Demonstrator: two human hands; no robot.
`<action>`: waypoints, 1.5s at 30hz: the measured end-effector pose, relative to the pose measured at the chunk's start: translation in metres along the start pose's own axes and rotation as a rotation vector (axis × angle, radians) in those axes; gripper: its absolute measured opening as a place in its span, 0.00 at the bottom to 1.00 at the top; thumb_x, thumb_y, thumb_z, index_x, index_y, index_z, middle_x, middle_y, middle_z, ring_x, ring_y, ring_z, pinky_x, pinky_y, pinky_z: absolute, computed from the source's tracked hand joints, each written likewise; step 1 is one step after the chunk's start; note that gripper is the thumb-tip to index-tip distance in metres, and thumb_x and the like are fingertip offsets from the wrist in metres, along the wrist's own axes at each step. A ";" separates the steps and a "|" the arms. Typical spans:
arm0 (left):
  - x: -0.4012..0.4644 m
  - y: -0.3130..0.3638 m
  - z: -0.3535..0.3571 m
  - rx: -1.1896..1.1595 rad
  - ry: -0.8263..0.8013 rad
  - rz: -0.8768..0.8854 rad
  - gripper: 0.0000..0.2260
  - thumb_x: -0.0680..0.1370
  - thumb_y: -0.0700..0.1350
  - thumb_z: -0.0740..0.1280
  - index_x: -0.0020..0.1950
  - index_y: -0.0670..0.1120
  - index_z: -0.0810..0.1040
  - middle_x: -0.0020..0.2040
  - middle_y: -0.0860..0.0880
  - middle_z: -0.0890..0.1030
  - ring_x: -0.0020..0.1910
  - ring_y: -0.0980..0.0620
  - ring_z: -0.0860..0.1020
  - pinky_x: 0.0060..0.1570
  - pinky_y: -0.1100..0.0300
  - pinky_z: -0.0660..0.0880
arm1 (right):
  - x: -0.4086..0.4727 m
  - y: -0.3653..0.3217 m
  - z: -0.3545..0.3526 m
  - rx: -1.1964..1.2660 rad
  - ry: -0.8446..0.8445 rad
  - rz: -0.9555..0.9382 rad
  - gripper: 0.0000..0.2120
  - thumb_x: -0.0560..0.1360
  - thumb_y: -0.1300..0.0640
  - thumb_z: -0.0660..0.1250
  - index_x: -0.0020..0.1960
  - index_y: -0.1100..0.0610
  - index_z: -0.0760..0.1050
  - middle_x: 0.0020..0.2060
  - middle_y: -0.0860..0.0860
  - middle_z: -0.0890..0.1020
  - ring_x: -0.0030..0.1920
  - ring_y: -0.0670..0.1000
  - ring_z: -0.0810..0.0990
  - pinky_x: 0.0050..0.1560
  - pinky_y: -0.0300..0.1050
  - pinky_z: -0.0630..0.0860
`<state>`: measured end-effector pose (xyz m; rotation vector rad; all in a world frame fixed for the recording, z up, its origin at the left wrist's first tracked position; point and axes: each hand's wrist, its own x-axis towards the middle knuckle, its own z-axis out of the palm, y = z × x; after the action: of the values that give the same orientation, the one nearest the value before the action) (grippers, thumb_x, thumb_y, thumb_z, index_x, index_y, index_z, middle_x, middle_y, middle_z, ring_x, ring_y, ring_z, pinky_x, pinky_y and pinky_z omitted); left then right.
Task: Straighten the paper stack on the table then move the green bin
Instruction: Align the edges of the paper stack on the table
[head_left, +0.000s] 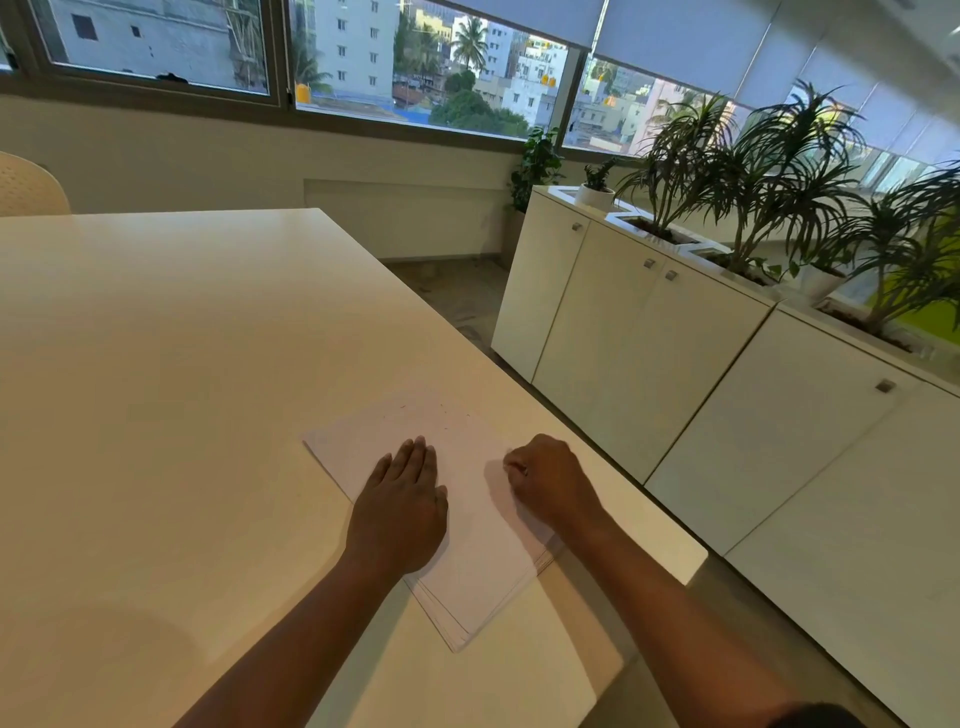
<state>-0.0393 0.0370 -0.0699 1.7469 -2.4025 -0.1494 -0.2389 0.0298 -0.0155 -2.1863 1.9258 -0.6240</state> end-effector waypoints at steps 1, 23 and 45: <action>0.001 0.000 0.001 -0.001 0.000 0.000 0.27 0.84 0.53 0.40 0.80 0.42 0.43 0.81 0.44 0.44 0.80 0.49 0.43 0.79 0.52 0.43 | -0.005 -0.007 0.005 0.014 -0.021 -0.039 0.10 0.74 0.60 0.64 0.39 0.58 0.82 0.36 0.54 0.79 0.35 0.48 0.75 0.38 0.42 0.72; 0.000 0.001 0.000 -0.009 0.024 0.004 0.27 0.84 0.53 0.41 0.80 0.42 0.45 0.81 0.44 0.45 0.80 0.48 0.44 0.78 0.52 0.43 | -0.008 0.006 -0.004 0.031 -0.011 0.066 0.09 0.75 0.60 0.65 0.45 0.58 0.84 0.41 0.57 0.83 0.44 0.54 0.80 0.48 0.48 0.76; 0.000 -0.001 0.001 -0.016 0.008 -0.002 0.27 0.84 0.53 0.41 0.80 0.43 0.44 0.81 0.45 0.45 0.80 0.49 0.44 0.79 0.51 0.44 | -0.043 -0.017 0.017 0.079 -0.106 -0.115 0.08 0.76 0.54 0.65 0.48 0.53 0.83 0.42 0.51 0.82 0.37 0.44 0.78 0.43 0.33 0.76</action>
<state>-0.0389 0.0364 -0.0707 1.7399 -2.3874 -0.1606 -0.2199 0.0716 -0.0324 -2.2455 1.7050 -0.5787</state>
